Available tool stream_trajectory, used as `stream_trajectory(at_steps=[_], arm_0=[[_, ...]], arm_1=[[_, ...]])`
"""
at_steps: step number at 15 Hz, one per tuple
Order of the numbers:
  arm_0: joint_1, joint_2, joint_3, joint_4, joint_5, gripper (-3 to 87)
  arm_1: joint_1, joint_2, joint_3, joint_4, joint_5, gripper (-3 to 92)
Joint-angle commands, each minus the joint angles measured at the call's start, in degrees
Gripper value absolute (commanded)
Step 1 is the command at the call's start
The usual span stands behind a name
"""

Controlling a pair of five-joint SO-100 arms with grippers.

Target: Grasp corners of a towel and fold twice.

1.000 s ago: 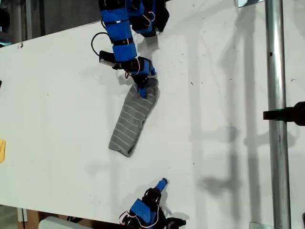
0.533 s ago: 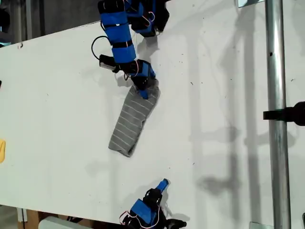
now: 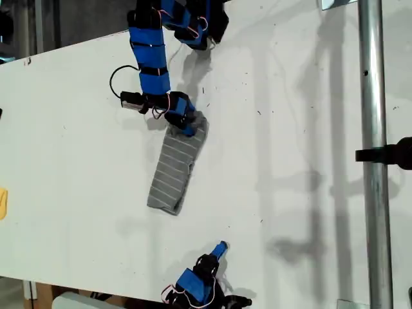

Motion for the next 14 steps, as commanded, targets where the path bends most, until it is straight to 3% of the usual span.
stream_trajectory(at_steps=[1, 5, 10, 12, 14], arm_0=[[0.79, 0.44, -1.05, 0.53, 0.53, -2.6], [0.44, 0.44, -1.23, 0.44, 0.79, -2.6], [-1.41, 0.44, -1.32, -0.18, 2.81, -2.6], [-0.53, 0.44, -1.49, 0.00, 2.02, -2.6], [0.88, 0.44, -1.67, 0.44, 0.70, -2.6]], arm_1=[[2.81, -6.33, -10.28, 3.43, -3.08, 0.6], [0.00, 0.35, -7.73, 14.59, -5.62, -0.2], [-10.02, 30.85, 0.53, 41.31, 6.06, -0.2], [-13.27, 36.56, -7.65, 54.32, 10.20, -0.2], [-11.69, 33.31, -16.96, 57.74, 7.65, -0.2]])
